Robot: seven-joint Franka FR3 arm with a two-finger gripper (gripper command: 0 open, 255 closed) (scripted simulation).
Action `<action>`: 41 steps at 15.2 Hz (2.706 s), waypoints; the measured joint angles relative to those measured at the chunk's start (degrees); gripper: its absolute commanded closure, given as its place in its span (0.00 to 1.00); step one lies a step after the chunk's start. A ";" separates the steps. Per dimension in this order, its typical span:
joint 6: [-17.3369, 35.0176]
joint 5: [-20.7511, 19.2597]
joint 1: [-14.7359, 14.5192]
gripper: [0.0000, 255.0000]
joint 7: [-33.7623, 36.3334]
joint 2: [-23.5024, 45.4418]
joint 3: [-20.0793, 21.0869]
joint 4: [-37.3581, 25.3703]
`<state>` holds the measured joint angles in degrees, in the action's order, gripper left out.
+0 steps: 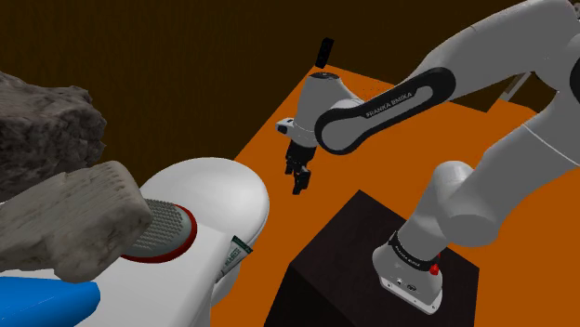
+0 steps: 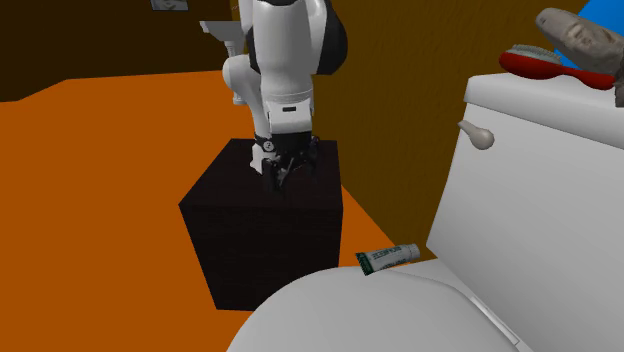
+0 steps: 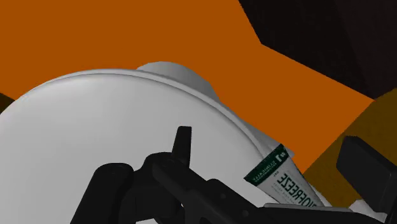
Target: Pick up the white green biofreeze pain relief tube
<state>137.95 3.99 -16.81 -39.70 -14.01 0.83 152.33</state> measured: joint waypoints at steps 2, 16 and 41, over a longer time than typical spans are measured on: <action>3.90 1.83 -1.74 0.00 -3.51 3.61 0.21 -0.75; 26.66 20.01 -7.19 0.00 -33.77 29.92 10.91 -10.52; 36.92 22.66 -5.06 1.00 -44.46 44.04 18.44 -16.24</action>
<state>174.88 26.65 -21.88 -84.16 30.03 19.27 136.10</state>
